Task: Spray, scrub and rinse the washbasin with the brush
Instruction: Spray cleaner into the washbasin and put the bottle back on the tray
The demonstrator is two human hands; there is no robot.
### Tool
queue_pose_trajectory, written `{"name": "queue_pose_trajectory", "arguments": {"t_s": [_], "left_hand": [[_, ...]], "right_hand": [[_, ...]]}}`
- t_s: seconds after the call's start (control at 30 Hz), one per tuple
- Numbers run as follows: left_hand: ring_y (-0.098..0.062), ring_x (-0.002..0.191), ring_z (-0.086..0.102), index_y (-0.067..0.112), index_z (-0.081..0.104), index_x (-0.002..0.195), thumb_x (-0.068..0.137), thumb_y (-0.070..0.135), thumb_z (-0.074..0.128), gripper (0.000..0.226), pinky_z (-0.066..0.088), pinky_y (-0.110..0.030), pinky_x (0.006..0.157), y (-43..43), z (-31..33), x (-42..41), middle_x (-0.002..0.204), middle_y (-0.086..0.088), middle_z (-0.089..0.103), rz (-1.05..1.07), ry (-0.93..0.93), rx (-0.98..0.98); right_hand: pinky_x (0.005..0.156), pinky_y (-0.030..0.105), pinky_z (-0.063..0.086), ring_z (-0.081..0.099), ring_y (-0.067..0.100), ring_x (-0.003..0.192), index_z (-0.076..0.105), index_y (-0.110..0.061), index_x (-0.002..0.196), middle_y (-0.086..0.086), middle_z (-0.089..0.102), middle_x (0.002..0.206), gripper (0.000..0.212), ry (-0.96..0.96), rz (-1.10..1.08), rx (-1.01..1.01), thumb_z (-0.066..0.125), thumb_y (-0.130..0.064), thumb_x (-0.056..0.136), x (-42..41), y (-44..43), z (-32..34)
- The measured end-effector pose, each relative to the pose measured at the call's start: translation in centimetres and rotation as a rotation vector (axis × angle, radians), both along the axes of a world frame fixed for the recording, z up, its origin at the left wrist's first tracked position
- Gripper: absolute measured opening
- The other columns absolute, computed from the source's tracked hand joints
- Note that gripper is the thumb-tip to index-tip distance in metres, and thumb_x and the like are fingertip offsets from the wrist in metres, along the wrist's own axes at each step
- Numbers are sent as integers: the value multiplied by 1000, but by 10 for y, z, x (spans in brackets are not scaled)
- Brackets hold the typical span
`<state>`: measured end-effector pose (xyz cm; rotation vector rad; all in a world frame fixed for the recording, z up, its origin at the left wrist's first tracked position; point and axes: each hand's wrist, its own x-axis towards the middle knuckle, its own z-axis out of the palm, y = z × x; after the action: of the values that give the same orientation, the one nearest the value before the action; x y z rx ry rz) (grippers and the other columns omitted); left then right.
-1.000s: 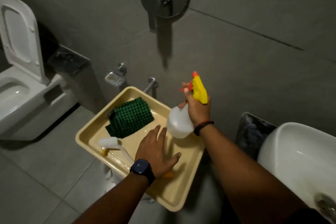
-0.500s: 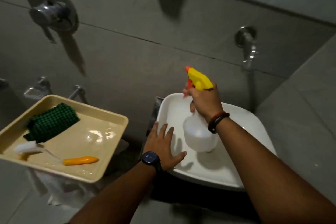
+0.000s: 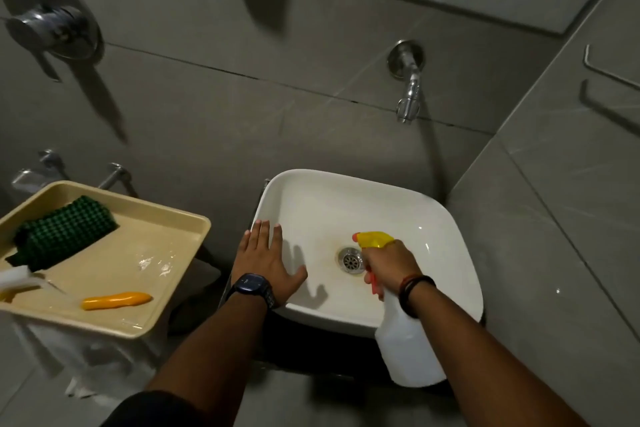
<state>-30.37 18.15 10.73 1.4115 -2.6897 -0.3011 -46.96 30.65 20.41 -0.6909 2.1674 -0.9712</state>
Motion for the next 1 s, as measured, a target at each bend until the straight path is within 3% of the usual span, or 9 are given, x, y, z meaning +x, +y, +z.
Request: {"name": "queue_pose_trajectory", "arguments": {"t_s": [0.1,0.23,0.3,0.47,0.6,0.7,0.87,1.0], "left_hand": [[-27,146,-5,13,0,150,75,73,26,99,-6,-41,116,0,-2,1,160,-13,-1,-8,8,-10],[-27,146,-6,13,-3,149,74,74,24,100,-5,-42,117,0,0,0,159,-13,-3,-8,-9,-8],[-27,146,-6,13,-4,149,75,74,24,100,-5,-42,117,0,0,-1,159,-14,-3,-13,-14,-3],[-28,146,-7,12,-5,149,76,73,26,99,-5,-42,117,1,2,0,159,-14,-4,-15,-21,9],[-28,146,-7,12,-6,149,78,73,27,99,-5,-43,117,1,3,0,159,-14,-5,-15,-27,20],[-28,146,-7,12,-6,149,78,73,27,99,-4,-43,118,1,2,0,159,-14,-5,-10,-17,16],[-28,146,-8,12,-7,148,78,73,28,99,-5,-42,118,0,2,1,159,-13,-6,-8,-13,22],[-28,146,-9,12,-6,148,78,72,30,100,-6,-42,117,0,1,0,159,-13,-6,-9,-14,22]], "right_hand": [[50,34,52,56,28,38,72,-29,103,9,65,55,42,91,-147,-24,51,-21,67,-20,-9,5],[45,30,49,57,29,41,72,-28,100,9,64,59,42,164,-260,-8,50,-28,64,-45,-2,20],[49,36,53,56,30,42,70,-24,99,12,65,63,41,189,-277,3,49,-30,64,-49,9,23],[38,26,41,48,27,41,70,-27,96,10,54,57,35,60,-177,62,49,-17,70,-39,36,24],[40,24,35,52,30,53,70,-22,96,9,50,53,32,-74,-43,85,50,-12,73,-9,38,18],[37,22,35,45,26,39,71,-17,93,10,51,52,29,-94,-9,80,52,-19,71,12,28,12],[39,25,45,55,26,42,71,-30,102,9,63,60,36,83,-155,5,51,-24,72,9,17,11],[59,43,60,60,31,44,70,-20,90,14,69,67,30,201,-333,37,51,-31,69,-14,29,11]]}}
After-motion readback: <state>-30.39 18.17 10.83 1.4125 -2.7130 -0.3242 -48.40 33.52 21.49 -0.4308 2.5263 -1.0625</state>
